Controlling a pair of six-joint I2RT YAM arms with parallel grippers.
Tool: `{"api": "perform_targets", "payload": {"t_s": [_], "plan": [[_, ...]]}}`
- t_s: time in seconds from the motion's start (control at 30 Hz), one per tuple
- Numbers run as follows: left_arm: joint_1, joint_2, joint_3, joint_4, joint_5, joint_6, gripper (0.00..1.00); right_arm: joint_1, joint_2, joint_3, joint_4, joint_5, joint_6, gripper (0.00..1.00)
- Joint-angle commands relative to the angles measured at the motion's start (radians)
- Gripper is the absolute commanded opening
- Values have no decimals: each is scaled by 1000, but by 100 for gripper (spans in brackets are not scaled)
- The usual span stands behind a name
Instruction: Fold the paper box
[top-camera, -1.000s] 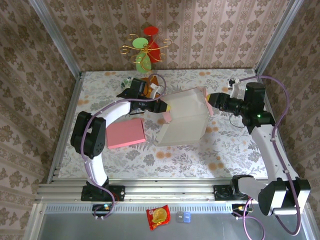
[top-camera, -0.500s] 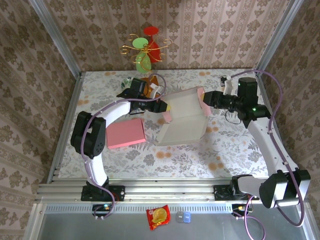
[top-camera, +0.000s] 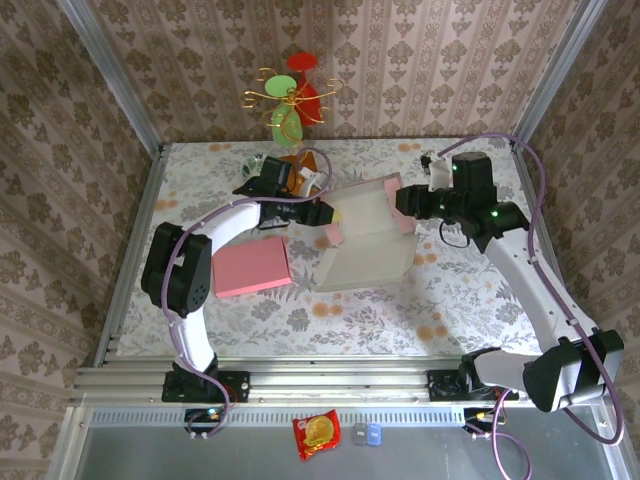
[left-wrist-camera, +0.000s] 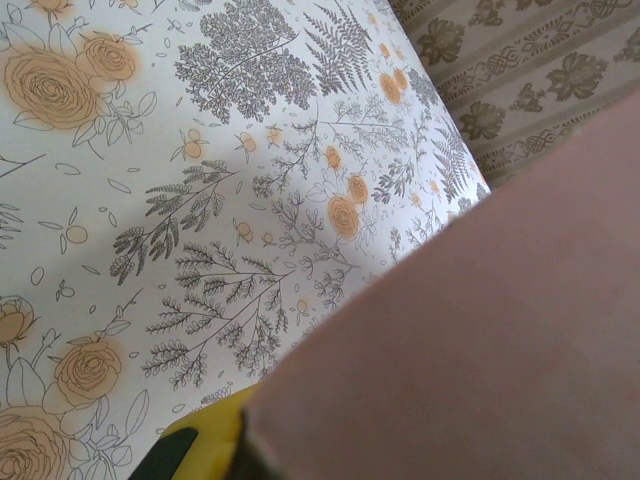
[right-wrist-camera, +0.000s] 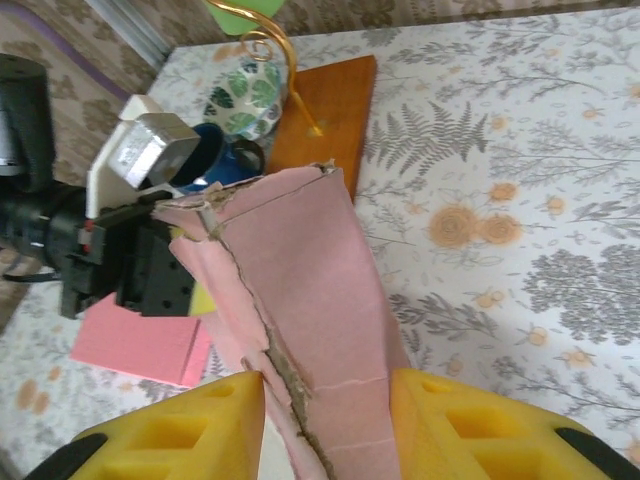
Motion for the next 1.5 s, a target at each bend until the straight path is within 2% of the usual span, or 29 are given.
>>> {"api": "perform_targets", "payload": {"t_s": [0.0, 0.23, 0.37, 0.73, 1.1, 1.33, 1.47], "plan": [[1, -7, 29, -14, 28, 15, 0, 28, 21, 41, -77, 140, -65, 42], [1, -9, 31, -17, 26, 18, 0, 70, 53, 66, -112, 237, -91, 42], [2, -9, 32, -21, 19, 17, 0, 100, 74, 86, -132, 323, -90, 39], [-26, -3, 66, -70, -69, 3, 0, 204, 187, 181, -268, 711, -25, 17], [-50, 17, 111, -116, -111, -14, 0, 236, 285, 250, -379, 917, 61, 8], [-65, 41, 157, -162, -130, -18, 0, 271, 371, 327, -502, 1100, 131, 0], [-70, 47, 163, -164, -137, -25, 0, 298, 398, 362, -535, 1174, 129, 0]]}}
